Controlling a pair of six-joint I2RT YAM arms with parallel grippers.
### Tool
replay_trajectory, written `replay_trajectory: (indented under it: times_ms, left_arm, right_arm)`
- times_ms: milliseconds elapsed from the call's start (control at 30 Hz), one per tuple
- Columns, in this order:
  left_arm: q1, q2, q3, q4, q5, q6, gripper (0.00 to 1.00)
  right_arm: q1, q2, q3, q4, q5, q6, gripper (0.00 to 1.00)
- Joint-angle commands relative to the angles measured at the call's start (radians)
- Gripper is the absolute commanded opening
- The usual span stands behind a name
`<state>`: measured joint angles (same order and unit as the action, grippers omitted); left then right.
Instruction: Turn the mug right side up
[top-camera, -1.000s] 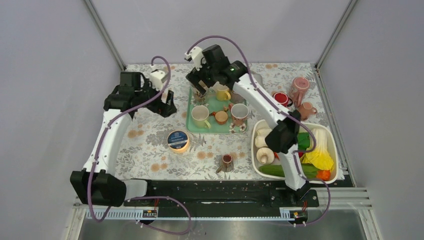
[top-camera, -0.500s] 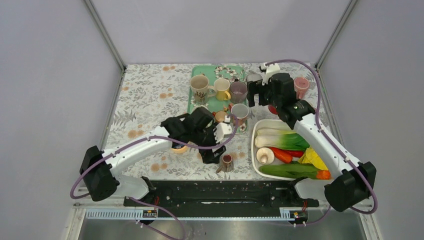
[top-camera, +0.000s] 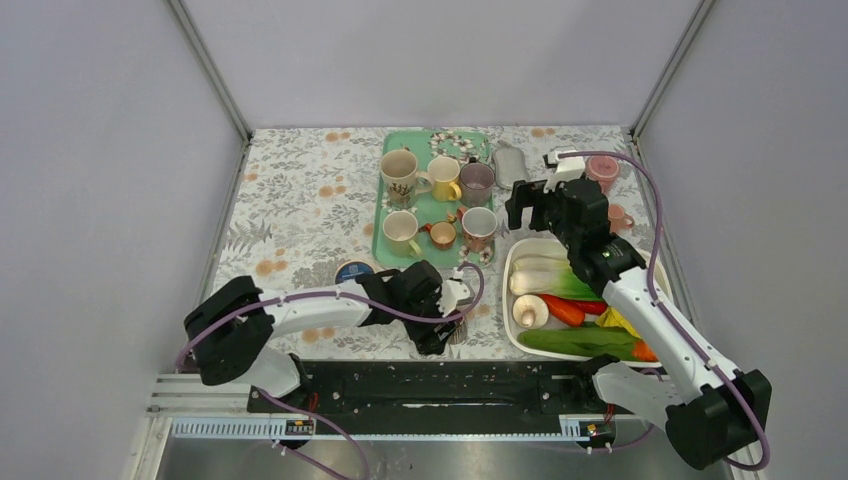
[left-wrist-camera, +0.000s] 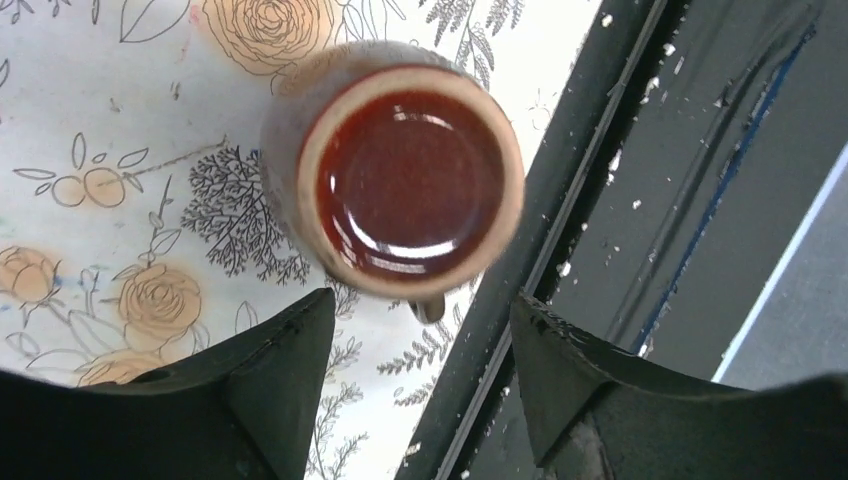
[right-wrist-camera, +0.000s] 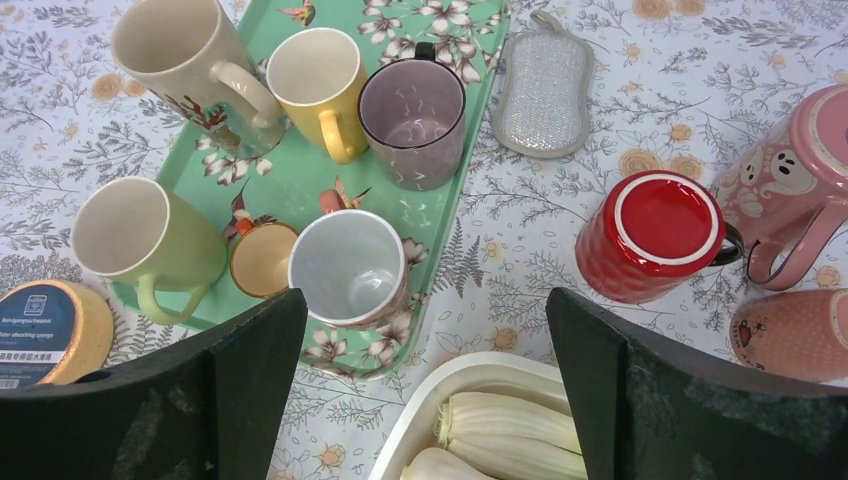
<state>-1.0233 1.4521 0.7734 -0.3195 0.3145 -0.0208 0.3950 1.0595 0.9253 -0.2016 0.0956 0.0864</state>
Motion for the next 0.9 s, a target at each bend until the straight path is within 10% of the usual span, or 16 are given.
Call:
replay_trajectory:
  times_ms: [0, 400, 867]
  left_arm:
    - [-0.013, 0.069, 0.022, 0.090, -0.046, -0.061, 0.68]
    - [-0.012, 0.135, 0.092, 0.028, -0.137, -0.046, 0.00]
    - [0.240, -0.066, 0.315, -0.118, 0.246, 0.052, 0.00]
  right_arm:
    - [-0.004, -0.057, -0.037, 0.081, 0.010, -0.004, 0.99]
    - [-0.005, -0.089, -0.067, 0.088, -0.056, -0.027, 0.99]
    - [-0.005, -0.195, -0.070, 0.086, -0.356, 0.094, 0.99]
